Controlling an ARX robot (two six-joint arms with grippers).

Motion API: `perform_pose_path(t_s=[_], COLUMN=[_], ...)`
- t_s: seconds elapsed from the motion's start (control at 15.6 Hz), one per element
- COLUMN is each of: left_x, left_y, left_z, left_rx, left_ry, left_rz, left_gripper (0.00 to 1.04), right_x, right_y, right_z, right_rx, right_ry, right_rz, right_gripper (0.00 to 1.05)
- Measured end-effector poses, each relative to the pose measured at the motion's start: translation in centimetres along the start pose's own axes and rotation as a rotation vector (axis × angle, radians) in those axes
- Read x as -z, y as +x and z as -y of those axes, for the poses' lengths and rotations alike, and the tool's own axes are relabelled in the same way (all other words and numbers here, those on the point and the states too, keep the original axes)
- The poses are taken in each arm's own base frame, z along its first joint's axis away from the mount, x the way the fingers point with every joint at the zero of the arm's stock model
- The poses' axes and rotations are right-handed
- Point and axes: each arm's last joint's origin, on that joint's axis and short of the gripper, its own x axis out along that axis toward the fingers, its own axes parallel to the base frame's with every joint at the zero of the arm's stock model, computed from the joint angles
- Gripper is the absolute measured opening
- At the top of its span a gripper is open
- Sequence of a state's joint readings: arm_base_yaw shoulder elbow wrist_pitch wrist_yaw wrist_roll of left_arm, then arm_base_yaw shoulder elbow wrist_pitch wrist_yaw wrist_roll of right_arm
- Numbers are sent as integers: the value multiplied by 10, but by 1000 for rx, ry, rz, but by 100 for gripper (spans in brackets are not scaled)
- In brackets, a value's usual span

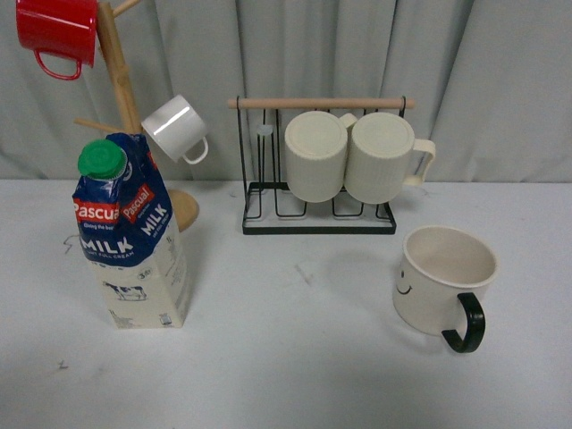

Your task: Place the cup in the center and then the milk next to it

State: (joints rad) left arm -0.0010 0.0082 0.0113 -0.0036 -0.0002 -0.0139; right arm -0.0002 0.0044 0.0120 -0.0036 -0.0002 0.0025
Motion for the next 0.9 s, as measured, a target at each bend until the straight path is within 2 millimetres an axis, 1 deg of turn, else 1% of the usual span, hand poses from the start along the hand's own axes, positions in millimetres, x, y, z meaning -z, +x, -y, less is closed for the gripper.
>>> perform_pose_path(t_s=[0.9], left_x=[0], left_y=[0], left_z=[0], left_rx=[0], left_ry=[0], left_rz=[0], left_gripper=[98], right_x=[0], right_y=[0], right_z=[0], right_rx=[0], right_ry=[0], right_rz=[0], right_gripper=[98])
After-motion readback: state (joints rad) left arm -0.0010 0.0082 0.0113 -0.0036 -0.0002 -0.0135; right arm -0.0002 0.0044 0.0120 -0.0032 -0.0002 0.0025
